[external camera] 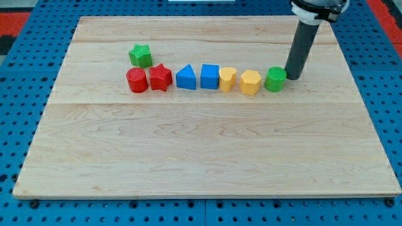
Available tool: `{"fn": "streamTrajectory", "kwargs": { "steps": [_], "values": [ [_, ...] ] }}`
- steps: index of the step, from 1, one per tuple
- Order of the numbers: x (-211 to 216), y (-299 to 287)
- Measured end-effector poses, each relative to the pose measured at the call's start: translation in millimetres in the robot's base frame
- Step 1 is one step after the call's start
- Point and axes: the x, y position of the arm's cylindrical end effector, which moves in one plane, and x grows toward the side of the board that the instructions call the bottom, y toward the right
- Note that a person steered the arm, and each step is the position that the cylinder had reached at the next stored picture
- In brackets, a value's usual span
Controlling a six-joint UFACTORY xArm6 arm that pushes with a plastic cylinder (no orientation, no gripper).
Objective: Move the green star to the left of the red circle
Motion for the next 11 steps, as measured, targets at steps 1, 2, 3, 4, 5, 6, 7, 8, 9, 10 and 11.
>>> {"fn": "streamTrajectory", "kwargs": {
  "steps": [1,2,3,4,5,6,7,8,9,10,11],
  "values": [
    [-36.0,-24.7],
    [-40.3,-124.1],
    [-47.2,-209.3],
    [-77.2,-283.2],
    [-81.1,-363.7],
    [-122.5,-374.6],
    [-110.5,-390.2],
    [-63.4,-358.0],
    [-26.6,-340.8],
    [-38.2,-349.4],
    [-80.5,-359.0]
  ]
}}
